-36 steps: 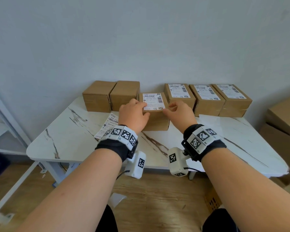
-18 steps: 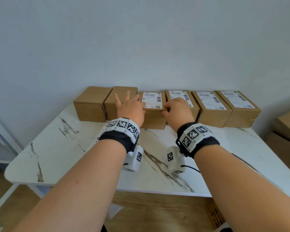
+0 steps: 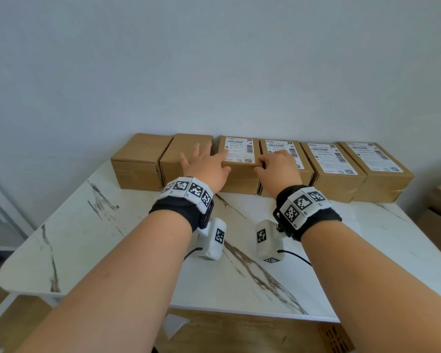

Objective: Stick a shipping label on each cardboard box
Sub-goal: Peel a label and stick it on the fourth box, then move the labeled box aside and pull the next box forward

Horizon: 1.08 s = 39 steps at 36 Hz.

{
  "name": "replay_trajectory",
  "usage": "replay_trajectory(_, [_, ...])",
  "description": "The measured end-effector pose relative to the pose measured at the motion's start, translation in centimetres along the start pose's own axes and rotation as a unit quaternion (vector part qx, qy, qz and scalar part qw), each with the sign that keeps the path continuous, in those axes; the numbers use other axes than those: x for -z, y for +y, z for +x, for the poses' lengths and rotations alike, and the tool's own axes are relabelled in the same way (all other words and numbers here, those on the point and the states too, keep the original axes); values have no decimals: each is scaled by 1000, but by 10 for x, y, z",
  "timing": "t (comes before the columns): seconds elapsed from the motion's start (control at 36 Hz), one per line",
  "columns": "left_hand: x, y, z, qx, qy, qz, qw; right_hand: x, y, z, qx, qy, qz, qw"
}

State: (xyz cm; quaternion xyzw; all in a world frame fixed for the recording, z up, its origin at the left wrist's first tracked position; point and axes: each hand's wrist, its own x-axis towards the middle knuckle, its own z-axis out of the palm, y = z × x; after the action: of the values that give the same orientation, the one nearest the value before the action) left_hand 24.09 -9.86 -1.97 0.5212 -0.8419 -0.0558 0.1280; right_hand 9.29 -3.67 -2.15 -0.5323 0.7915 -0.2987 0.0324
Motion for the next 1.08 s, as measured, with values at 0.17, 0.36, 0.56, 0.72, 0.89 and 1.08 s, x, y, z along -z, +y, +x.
replay_trajectory(0.17, [16, -29, -6, 33, 89, -17, 995, 0, -25, -9, 10, 20, 46, 999])
replay_trajectory(0.36, [23, -73, -13, 132, 67, 30, 989, -8, -75, -21, 11, -74, 158, 985])
replay_trajectory(0.56, [17, -90, -16, 145, 34, 30, 988, -29, -100, -21, -22, -168, 136, 976])
replay_trajectory(0.72, [19, -94, -17, 122, 41, 33, 991, -44, -108, -13, -43, -184, 103, 977])
replay_trajectory(0.89, [23, -97, -15, 129, 73, -6, 989, -51, -106, -10, -77, -178, 111, 975])
replay_trajectory(1.08, [18, -102, -20, 132, 137, -19, 982, -50, -103, -21, -83, -156, 147, 973])
